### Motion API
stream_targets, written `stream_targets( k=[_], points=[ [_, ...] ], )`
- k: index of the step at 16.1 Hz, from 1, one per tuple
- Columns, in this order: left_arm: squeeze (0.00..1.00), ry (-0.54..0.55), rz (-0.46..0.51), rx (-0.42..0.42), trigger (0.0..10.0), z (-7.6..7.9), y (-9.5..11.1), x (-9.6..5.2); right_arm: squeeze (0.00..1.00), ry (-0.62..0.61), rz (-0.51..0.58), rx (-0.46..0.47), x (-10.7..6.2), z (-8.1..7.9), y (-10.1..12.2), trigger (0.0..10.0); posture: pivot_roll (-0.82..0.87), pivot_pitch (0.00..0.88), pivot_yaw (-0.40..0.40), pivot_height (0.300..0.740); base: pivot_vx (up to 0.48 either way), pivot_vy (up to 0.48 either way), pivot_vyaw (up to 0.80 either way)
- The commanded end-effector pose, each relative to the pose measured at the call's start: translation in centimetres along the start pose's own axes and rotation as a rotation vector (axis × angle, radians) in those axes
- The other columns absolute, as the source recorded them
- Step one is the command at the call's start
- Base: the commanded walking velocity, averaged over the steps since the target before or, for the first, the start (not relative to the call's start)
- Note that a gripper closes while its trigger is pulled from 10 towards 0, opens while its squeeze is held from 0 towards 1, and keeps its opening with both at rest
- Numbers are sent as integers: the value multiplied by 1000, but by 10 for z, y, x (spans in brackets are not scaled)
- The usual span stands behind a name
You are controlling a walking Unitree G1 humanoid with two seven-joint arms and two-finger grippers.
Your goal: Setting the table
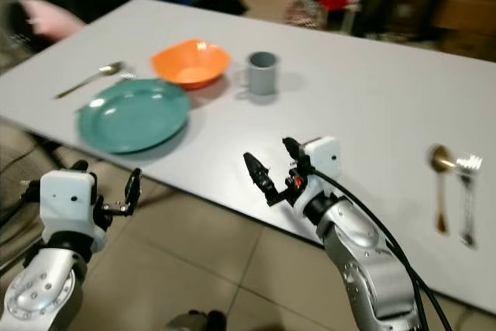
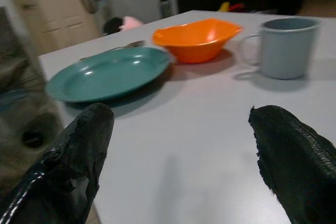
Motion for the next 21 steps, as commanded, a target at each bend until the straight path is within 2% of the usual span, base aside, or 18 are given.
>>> stream_targets(
  k=[1, 5, 10, 21],
  points=[
    [0, 14, 13, 3, 10000, -2, 3, -1, 1000, 24, -6, 15, 2, -2, 1, 10000, -63, 18, 42, 740, 0, 0, 800],
    [0, 25, 24, -25, 10000, -4, 7, 2, 1000, 48, -21, 37, 5, -6, -2, 10000, -58, 21, 40, 740, 0, 221, 800],
    [0, 28, 34, -19, 10000, -7, 9, 6, 1000, 64, -23, 47, 9, -9, -3, 10000, -54, 21, 35, 740, 0, 325, 800],
    [0, 28, 39, -14, 10000, -8, 10, 8, 1000, 30, 8, 62, 17, -8, 0, 10000, -37, 15, 18, 740, 0, 323, 0]
  ],
)
Point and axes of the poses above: a point about 5 cm out from each wrist's last joint towards the gripper, its own x axis pointing out of the wrist towards the gripper, its own y axis along the axis of the wrist's last joint, z = x × y, the point moved 3 cm from there along x, pointing out of the wrist towards the gripper, and after that the axes turned 3 degrees about x, right-handed, at the moved point
